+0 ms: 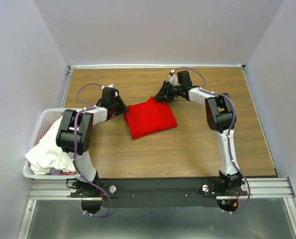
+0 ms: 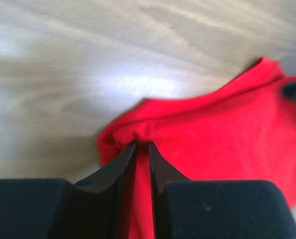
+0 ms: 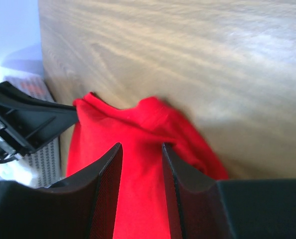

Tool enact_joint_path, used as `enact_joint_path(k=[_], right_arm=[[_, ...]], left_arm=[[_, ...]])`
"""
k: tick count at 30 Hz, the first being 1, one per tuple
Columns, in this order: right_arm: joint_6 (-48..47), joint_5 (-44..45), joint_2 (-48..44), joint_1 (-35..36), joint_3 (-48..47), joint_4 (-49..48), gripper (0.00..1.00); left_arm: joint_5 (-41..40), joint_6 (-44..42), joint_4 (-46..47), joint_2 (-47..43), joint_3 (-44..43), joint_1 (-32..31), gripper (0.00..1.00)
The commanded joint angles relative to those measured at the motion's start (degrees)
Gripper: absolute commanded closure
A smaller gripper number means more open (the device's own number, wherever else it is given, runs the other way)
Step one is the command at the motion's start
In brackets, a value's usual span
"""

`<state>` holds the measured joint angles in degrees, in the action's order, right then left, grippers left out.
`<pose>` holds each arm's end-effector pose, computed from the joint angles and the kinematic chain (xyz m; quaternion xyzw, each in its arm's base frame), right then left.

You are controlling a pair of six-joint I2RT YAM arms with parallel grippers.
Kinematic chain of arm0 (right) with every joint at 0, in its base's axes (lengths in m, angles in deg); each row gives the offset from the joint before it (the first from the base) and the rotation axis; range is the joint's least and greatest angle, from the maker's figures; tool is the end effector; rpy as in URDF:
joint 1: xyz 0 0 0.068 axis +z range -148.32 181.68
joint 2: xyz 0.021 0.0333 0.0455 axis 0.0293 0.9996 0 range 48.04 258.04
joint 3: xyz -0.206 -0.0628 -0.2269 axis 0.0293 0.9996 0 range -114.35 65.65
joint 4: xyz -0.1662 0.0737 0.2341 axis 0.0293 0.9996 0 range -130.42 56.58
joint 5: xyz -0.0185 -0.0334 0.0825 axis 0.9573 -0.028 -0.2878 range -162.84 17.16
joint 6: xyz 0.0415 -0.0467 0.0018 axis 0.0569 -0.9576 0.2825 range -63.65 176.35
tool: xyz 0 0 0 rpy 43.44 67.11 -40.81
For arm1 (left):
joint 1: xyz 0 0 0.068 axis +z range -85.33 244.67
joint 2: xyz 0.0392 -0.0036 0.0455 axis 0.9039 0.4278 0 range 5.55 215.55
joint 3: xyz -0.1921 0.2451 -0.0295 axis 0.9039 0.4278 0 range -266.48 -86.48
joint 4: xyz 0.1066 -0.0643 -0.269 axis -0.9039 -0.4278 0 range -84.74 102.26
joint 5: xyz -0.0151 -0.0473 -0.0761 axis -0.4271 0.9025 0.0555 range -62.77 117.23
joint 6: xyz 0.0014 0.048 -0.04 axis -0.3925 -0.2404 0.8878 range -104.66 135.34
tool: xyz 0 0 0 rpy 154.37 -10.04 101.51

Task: Fold and stack the t-shirts
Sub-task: Fold the tshirt

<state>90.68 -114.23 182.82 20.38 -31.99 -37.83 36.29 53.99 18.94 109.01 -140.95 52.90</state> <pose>0.5397 0.2159 0.1376 -0.0336 0.8594 0.4637 0.2128 0.4007 -0.0911 0.1554 -0.1809 0.8942 -0.2370 0.3339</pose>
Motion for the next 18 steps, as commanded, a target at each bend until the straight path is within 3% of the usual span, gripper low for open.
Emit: enact_joint_path(k=[1,4,7,8,9,12,15,18], right_arm=[[3.9,-1.3,5.0,-0.3,-4.4,-4.2,0.53],[4.7,-0.1,2.7,-0.7,-2.9,-4.4,0.48],[3.1,0.3,-4.0,-0.6,1.1,-4.5,0.42],[2.9,0.4,-5.7,-0.6,2.5,-4.5,0.39],[2.7,0.3,-7.5,-0.6,3.9,-4.6,0.39],[3.0,-2.5,-14.2,-0.6,11.1,-5.6,0.38],[5.5,-8.1,-19.3,-0.5,19.8,-9.9,0.38],[10.8,-14.2,-22.1,0.0,28.5,-20.9,0.38]], left_arm=[[3.6,0.1,1.1,4.4,-2.1,1.9,0.79],[3.8,0.0,-1.0,3.9,-3.6,2.4,0.79],[2.7,-2.0,-3.1,-0.3,-4.6,2.4,0.72],[2.4,-2.6,-3.3,-1.8,-4.2,2.3,0.66],[2.1,-3.2,-3.6,-3.5,-3.9,2.2,0.52],[1.8,-3.9,-4.6,-10.8,-1.3,1.2,0.35],[1.5,-4.8,-5.8,-17.6,1.6,-3.1,0.33],[3.2,-3.5,-6.1,-22.2,5.6,-8.9,0.36]])
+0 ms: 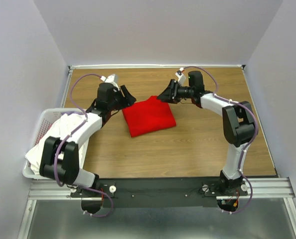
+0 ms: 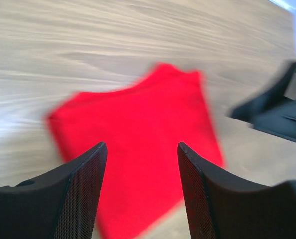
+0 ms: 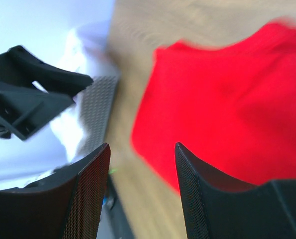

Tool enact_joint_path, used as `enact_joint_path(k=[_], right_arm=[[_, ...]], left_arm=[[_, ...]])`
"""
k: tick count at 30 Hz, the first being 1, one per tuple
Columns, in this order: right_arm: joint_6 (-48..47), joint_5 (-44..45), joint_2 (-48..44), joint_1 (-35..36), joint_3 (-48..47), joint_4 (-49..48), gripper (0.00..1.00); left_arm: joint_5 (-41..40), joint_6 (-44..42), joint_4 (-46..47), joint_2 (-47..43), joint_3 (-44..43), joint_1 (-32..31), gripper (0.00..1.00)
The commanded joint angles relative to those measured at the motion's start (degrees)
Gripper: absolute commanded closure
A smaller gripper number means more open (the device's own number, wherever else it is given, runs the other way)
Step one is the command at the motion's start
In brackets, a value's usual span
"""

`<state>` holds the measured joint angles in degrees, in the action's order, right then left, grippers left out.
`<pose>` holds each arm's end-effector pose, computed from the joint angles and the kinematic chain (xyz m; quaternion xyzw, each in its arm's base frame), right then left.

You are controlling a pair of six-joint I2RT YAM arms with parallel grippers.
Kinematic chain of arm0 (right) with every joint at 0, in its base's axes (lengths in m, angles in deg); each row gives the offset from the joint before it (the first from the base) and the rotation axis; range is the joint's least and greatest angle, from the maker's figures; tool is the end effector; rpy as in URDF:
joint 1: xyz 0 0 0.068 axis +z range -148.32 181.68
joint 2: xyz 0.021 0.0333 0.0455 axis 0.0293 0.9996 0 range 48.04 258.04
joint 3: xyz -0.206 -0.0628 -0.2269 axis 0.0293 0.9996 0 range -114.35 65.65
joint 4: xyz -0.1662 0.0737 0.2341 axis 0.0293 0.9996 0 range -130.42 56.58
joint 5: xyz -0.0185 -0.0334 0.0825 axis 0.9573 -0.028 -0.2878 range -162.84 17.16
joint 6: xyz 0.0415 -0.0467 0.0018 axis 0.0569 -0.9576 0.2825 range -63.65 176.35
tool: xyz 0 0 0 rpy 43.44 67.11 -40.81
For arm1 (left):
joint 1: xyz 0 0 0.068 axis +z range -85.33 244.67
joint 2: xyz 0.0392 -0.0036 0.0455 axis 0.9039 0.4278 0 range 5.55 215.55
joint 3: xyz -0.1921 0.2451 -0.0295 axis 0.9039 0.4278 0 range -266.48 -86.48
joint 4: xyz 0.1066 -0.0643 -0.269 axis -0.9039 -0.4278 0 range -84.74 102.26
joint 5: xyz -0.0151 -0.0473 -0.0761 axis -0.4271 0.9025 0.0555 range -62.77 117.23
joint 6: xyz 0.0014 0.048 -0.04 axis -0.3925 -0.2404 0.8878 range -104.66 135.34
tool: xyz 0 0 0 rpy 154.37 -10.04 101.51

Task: Fold and stack the t-shirts
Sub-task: Fold the tshirt

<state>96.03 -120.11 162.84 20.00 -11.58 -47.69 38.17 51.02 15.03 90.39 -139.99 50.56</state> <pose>0.4636 0.1903 0.2126 -0.0489 0.8178 0.5252 0.2303 0.3573 -0.0991 0.2643 -0.1123 0.8497 -0.2884 0.4268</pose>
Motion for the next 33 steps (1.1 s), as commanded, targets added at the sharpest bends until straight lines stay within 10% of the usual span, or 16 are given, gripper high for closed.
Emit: enact_joint_path(k=[1,9,15,21,24,33], right_arm=[[8.9,-10.3,-2.6,0.7,10.8,-14.1,0.38],[7.5,-8.3,1.1,0.4,24.2,-21.2,0.39],[7.3,-6.5,1.5,-1.4,28.4,-23.4,0.41],[9.4,-8.4,-5.7,2.3,24.3,-21.6,0.39],[10.9,-8.1,-6.2,8.0,19.9,-21.2,0.39],[14.5,0.2,6.9,16.6,13.5,-25.3,0.39]], left_arm=[[2.2,0.9,-2.2,-3.8,6.7,-8.1,0.38],[1.7,10.3,3.0,-2.5,21.9,-10.9,0.76],[0.4,12.3,3.3,-8.2,29.3,-6.4,0.82],[-2.8,11.9,-4.8,-20.2,29.3,-5.8,0.79],[-5.8,11.8,-9.1,-26.1,27.7,-5.8,0.61],[-12.5,10.0,-16.1,-33.5,23.4,-5.8,0.39]])
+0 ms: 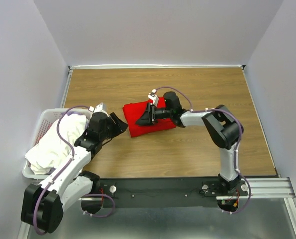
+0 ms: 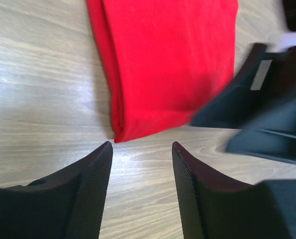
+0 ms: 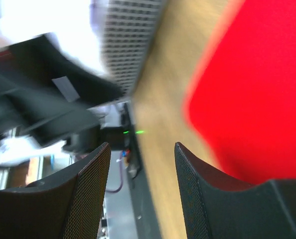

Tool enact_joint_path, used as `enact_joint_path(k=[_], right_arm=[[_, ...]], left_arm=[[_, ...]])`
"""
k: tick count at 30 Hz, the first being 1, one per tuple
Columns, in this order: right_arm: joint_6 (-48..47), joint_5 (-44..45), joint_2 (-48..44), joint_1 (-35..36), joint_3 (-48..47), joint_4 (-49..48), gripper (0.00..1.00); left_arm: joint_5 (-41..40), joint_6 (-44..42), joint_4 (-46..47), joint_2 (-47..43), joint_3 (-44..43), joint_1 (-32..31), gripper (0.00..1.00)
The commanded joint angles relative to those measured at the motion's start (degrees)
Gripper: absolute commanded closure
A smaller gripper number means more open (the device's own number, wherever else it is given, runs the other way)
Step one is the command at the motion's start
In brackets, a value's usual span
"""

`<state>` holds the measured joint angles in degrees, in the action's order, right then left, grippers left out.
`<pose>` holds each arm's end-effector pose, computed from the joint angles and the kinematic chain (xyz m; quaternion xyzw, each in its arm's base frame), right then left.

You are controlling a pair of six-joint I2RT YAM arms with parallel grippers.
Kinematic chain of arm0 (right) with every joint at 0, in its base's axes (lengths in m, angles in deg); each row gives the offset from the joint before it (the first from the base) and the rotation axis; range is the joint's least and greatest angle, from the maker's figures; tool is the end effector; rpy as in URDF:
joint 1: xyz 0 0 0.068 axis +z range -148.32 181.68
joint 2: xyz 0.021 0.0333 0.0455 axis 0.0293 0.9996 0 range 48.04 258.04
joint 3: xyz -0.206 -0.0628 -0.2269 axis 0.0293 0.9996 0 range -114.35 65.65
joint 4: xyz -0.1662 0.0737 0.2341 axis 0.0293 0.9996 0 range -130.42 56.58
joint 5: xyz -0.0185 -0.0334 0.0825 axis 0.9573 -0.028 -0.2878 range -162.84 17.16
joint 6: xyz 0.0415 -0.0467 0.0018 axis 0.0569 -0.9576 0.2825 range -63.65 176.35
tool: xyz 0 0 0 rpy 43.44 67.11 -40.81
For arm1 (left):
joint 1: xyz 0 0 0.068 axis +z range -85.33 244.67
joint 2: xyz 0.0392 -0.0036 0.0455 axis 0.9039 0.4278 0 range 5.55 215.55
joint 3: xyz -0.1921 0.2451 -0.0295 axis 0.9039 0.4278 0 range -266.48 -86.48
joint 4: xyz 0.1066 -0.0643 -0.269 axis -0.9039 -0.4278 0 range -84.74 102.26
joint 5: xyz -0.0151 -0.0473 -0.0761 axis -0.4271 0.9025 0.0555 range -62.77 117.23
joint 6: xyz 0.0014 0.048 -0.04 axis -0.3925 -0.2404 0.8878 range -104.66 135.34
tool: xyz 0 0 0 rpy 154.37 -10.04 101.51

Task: Fold and stack the t-shirts
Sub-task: Fold the tshirt, then neatly place the folded tshirt to the corner

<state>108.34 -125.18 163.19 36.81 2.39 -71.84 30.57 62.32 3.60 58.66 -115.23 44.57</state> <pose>0.3607 0.2998 0.1689 -0.1407 0.7662 0.6152 0.1212 0.2060 -0.0782 0.2297 -0.1907 0.8577 -0.2848 0.3833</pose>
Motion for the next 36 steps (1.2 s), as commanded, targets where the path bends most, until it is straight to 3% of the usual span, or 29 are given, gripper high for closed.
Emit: enact_joint_path(k=[1,5,9,12,13,14,19,23,26,29,36], right_arm=[[2.0,5.4,8.5,-0.1,-1.8,-1.2,0.39],[3.2,5.5,15.0,0.2,-2.7,-1.5,0.41],[1.9,5.4,11.3,0.0,-2.2,-1.0,0.41],[-6.6,10.2,4.7,-0.8,-7.0,11.5,0.41],[-9.9,12.8,1.7,-0.9,-8.6,21.5,0.41],[-14.8,17.0,0.3,-1.5,-9.7,24.9,0.40],[-20.5,22.1,-8.6,-5.3,-8.8,36.2,0.35],[-26.8,31.2,-16.7,-7.4,-6.9,44.3,0.30],[-29.7,35.4,-20.5,-7.8,-4.1,47.9,0.26],[-31.2,38.6,-25.8,-8.0,-1.3,49.8,0.24],[-32.1,40.8,-28.4,-8.5,1.1,51.4,0.24]], left_arm=[[-5.3,-1.6,-5.4,-2.6,-1.4,0.1,0.37],[-5.8,-1.9,-5.8,-3.6,-0.8,0.1,0.32],[-4.8,-1.7,-4.4,-2.3,-0.3,0.1,0.24],[-4.6,-1.8,-2.2,0.8,-1.1,0.1,0.23],[-4.5,-2.0,-0.8,3.2,-1.7,0.1,0.23],[-4.6,-2.3,-0.3,4.6,-2.8,0.2,0.23],[-5.0,-3.5,2.1,17.0,-8.1,0.1,0.23],[-5.4,-3.7,3.7,23.9,-12.0,0.2,0.23],[-5.4,-4.4,4.4,28.7,-14.5,0.2,0.26],[-4.7,-5.5,3.7,34.1,-17.8,0.3,0.34],[-6.1,-6.9,2.9,42.4,-21.4,0.2,0.53]])
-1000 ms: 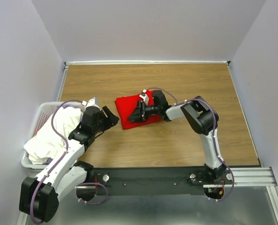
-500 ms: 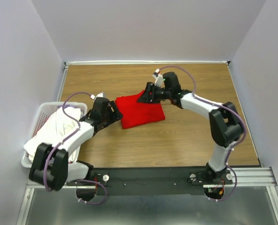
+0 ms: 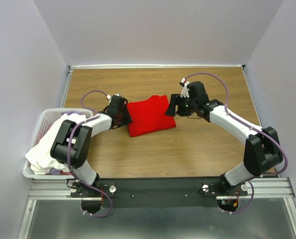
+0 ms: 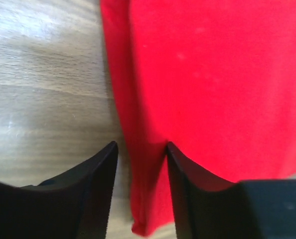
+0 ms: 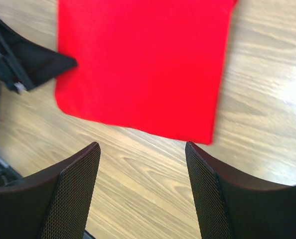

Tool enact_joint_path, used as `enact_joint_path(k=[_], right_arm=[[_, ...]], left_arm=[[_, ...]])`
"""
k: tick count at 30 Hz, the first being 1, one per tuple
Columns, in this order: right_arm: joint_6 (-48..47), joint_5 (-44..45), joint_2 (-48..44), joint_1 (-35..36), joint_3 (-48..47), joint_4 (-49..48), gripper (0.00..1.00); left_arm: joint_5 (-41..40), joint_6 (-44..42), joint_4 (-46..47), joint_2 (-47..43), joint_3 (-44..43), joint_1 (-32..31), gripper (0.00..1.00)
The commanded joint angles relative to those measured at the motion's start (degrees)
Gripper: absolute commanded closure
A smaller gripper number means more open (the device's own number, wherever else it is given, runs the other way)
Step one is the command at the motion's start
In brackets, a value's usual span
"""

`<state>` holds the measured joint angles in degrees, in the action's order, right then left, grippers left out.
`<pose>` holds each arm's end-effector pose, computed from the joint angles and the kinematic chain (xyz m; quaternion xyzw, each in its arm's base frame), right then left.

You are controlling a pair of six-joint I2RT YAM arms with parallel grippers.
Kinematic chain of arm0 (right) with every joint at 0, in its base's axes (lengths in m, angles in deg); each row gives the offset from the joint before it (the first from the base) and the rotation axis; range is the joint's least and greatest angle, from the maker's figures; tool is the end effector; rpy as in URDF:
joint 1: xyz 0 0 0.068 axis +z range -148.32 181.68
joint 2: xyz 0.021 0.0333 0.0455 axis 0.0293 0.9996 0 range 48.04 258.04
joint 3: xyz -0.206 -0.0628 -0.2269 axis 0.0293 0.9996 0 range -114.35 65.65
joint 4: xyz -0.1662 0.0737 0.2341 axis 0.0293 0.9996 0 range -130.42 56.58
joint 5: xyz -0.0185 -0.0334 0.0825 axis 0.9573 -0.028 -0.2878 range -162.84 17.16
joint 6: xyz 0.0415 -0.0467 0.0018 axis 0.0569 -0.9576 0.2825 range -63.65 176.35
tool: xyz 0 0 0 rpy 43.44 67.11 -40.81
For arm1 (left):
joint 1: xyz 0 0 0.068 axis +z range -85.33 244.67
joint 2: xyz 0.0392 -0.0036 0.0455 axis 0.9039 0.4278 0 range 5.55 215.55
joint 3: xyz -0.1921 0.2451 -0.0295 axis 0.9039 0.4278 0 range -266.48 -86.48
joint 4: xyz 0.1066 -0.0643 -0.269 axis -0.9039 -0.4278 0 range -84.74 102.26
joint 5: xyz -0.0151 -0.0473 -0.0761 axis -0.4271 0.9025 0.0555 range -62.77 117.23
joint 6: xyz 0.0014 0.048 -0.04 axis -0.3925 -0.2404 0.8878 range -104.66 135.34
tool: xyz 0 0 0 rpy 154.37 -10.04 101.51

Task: Fold and stack the t-shirts
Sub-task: Neatly place the folded tshirt to the corner

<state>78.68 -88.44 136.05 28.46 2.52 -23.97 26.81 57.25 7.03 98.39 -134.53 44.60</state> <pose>0.3339 0.1829 0.2752 -0.0909 0.8999 0.2821 0.3200 0.3342 -0.1216 0.1690 -0.1793 0.9225 -0.1731 0.2949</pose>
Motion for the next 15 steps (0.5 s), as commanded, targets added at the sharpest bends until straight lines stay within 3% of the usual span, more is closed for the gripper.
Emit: enact_joint_path(k=[1,5,8,10,15], right_arm=[[-2.6,4.2,-1.3,-0.2,0.9,3.7,0.24],[-3.8,4.6,-1.0,-0.2,-0.1,4.0,0.24],[-4.5,5.7,-0.6,-0.4,-1.1,4.7,0.24],[-5.0,5.8,-0.4,-0.4,-1.6,5.3,0.24],[-7.0,7.3,0.7,-0.6,-3.6,7.1,0.24]], left_arm=[[-2.6,-1.9,-0.9,3.4,-2.7,0.3,0.55],[-4.0,-2.5,-2.4,6.9,-4.9,0.3,0.69],[-5.8,-4.2,-5.0,9.0,-8.3,0.9,0.91],[-7.7,-6.6,-7.6,10.9,-12.1,2.6,1.00],[-15.7,-13.8,-13.3,15.5,-25.6,6.7,1.00]])
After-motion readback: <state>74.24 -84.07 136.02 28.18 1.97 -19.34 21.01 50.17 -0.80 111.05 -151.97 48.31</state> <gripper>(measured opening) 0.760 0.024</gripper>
